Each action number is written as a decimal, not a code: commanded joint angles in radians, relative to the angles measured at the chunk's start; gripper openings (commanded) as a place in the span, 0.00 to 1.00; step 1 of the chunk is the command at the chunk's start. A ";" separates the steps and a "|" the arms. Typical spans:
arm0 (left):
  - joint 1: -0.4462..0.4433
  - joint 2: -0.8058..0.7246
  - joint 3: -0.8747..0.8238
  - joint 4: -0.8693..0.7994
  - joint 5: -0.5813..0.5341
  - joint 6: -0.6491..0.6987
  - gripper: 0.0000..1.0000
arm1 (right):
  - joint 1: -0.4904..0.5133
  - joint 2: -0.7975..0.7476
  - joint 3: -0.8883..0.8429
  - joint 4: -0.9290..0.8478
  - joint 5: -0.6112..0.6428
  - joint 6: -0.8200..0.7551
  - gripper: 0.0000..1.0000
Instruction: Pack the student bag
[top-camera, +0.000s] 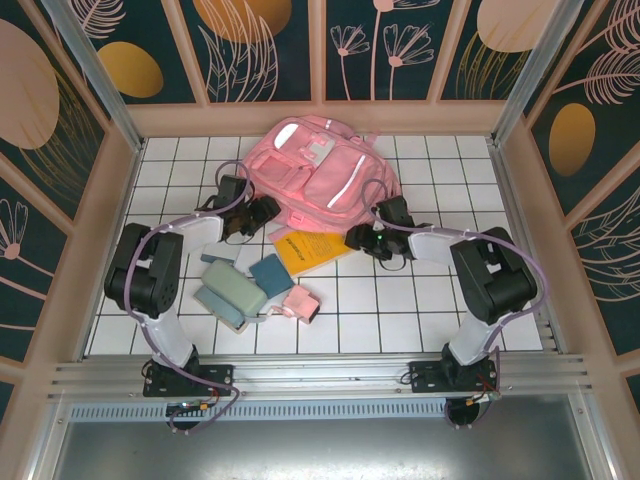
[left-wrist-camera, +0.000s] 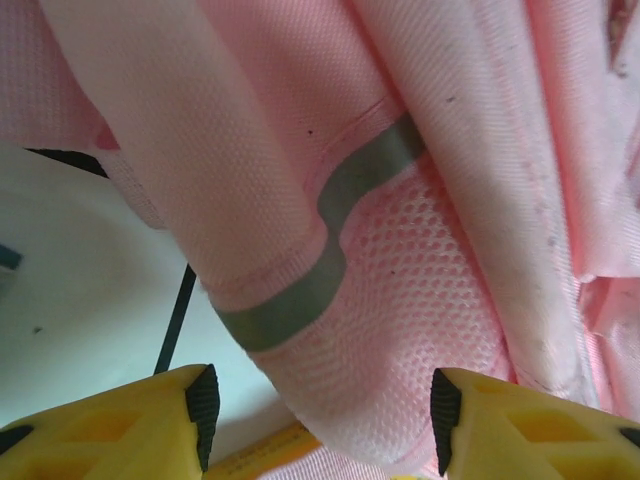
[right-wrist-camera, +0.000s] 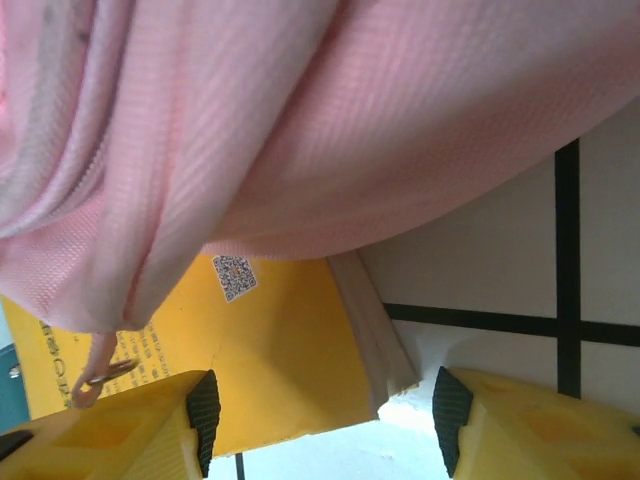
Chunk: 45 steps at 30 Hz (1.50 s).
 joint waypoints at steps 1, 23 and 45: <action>0.005 0.039 -0.024 0.107 0.056 -0.057 0.57 | 0.000 0.052 -0.010 0.119 -0.093 0.025 0.60; -0.067 0.122 -0.054 0.153 0.138 -0.063 0.51 | 0.034 0.076 0.047 0.204 -0.179 0.138 0.16; -0.027 -0.165 0.065 -0.134 0.016 0.087 0.67 | -0.089 -0.508 -0.171 -0.162 -0.063 0.237 0.00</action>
